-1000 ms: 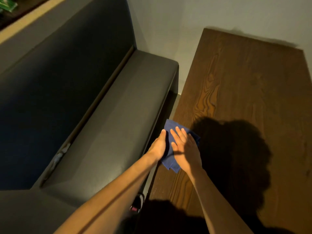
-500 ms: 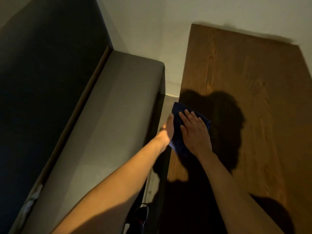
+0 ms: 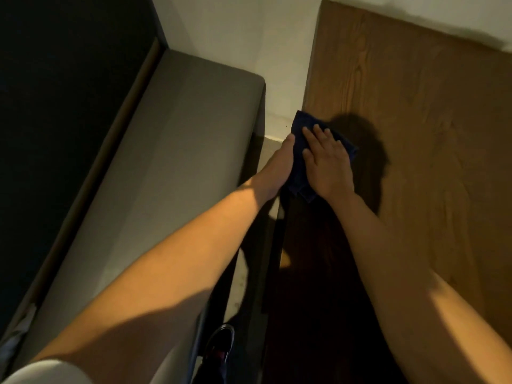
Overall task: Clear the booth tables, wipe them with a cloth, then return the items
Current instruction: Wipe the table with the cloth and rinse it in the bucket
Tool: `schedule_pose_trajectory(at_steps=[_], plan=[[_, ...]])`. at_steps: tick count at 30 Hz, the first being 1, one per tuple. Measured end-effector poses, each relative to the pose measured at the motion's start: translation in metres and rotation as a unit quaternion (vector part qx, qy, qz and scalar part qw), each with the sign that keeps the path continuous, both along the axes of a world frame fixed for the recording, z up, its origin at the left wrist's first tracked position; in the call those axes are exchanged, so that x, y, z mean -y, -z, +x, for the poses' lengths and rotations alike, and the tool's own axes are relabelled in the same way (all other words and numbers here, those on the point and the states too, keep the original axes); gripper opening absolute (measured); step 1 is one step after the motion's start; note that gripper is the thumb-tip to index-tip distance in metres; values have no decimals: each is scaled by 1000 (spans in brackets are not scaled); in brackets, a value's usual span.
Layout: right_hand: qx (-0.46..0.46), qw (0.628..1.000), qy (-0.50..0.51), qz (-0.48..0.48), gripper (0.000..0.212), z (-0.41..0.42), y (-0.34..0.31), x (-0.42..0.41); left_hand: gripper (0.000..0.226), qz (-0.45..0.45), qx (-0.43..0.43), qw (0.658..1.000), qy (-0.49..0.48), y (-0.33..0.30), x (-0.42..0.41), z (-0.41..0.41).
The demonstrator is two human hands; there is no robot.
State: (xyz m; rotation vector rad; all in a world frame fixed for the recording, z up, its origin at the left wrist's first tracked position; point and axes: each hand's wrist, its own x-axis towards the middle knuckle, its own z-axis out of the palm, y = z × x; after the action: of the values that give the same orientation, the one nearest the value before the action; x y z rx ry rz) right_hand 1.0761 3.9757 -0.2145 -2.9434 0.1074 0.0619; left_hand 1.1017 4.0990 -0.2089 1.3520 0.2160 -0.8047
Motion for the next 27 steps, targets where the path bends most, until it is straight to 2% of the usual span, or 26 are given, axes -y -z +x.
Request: schedule_pose_trajectory(at_steps=[9,15,19,21,24,27], plan=[[-16,999,-20,31,50,-97,-8,-31,58,-5,-8,1000,-22,0,-31,-100],[-19,999,-42,21,49,-202,-7,-62,52,-7,-42,997,-65,-31,-58,-209],[-34,998,-49,22,49,-278,-5,-85,47,-51,-27,992,-109,-36,-80,-292],[-29,998,-57,18,54,-321,-7,-99,48,-25,-26,996,-84,-28,-99,-332],[-37,997,-63,14,65,-379,-6,-117,50,80,-6,996,-39,-15,-122,-385],[-39,997,-63,14,58,-433,-3,-134,57,124,-21,992,-27,-15,-137,-438]])
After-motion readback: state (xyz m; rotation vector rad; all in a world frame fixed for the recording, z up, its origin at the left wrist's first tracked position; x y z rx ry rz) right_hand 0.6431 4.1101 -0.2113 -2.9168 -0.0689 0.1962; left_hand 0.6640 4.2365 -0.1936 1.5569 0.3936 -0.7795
